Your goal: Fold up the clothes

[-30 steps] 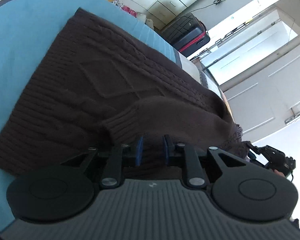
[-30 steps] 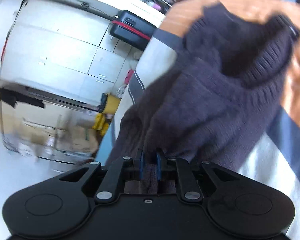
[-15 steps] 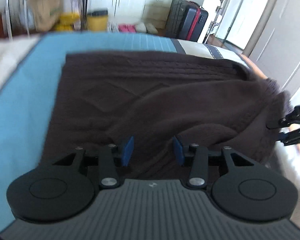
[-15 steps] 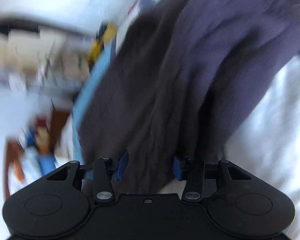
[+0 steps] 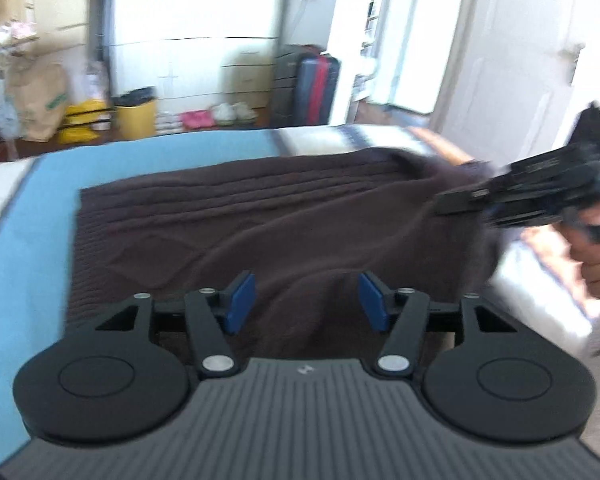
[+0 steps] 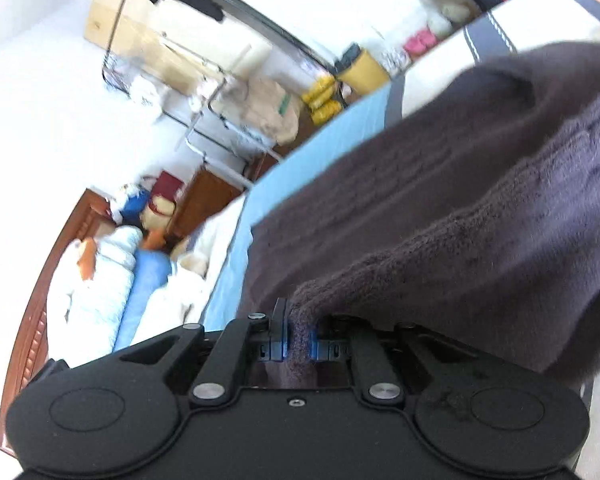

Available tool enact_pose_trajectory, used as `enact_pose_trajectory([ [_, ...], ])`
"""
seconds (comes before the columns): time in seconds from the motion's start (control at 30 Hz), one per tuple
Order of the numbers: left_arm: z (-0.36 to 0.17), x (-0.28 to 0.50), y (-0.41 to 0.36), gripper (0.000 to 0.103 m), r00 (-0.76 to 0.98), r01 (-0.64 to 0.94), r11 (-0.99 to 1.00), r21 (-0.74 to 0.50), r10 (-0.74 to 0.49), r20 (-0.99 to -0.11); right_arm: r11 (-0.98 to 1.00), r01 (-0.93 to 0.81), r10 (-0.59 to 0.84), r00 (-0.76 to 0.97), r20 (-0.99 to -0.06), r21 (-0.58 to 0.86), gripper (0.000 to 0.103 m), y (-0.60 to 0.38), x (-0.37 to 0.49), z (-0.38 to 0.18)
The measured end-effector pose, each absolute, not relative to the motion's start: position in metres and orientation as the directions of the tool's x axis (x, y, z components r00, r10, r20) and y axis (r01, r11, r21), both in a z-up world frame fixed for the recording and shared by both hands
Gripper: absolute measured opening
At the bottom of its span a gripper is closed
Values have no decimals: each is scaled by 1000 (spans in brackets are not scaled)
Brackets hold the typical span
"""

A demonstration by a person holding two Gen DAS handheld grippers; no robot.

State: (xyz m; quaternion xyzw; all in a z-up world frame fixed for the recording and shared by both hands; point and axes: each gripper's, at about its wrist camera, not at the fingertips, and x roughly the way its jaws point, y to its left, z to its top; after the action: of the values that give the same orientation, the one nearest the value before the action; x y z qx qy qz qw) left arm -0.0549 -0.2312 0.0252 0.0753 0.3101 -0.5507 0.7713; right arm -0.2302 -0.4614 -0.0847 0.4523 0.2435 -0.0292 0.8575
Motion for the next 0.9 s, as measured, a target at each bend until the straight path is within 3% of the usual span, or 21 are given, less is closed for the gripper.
enact_pose_trajectory([
  [0.17,15,-81,-247,71,59,920,257,-296,-836,-545,626,273,133,885,-446,730,13,-463,-219,-78],
  [0.3,-4,-116,-270,76,79,964,214,-155,-792,-605,639,248,115,905,-410,728,13,-461,-216,-74],
  [0.43,-23,-142,-288,78,254,966,226,127,-716,-650,618,245,85,924,-373,747,13,-470,-233,-73],
  [0.53,-30,-139,-291,77,365,929,300,215,-662,-655,591,249,87,926,-367,768,13,-474,-239,-75],
  [0.6,-27,-129,-285,60,372,922,349,170,-667,-645,574,248,94,926,-364,780,13,-477,-240,-77],
  [0.67,-18,-115,-279,9,346,922,374,98,-686,-640,563,242,106,927,-359,790,13,-478,-240,-79],
  [0.77,-4,-107,-267,9,320,923,383,27,-728,-607,572,243,106,925,-364,784,13,-478,-239,-78],
  [0.9,1,-109,-269,9,367,908,415,52,-733,-573,585,248,104,921,-375,772,14,-476,-237,-76],
])
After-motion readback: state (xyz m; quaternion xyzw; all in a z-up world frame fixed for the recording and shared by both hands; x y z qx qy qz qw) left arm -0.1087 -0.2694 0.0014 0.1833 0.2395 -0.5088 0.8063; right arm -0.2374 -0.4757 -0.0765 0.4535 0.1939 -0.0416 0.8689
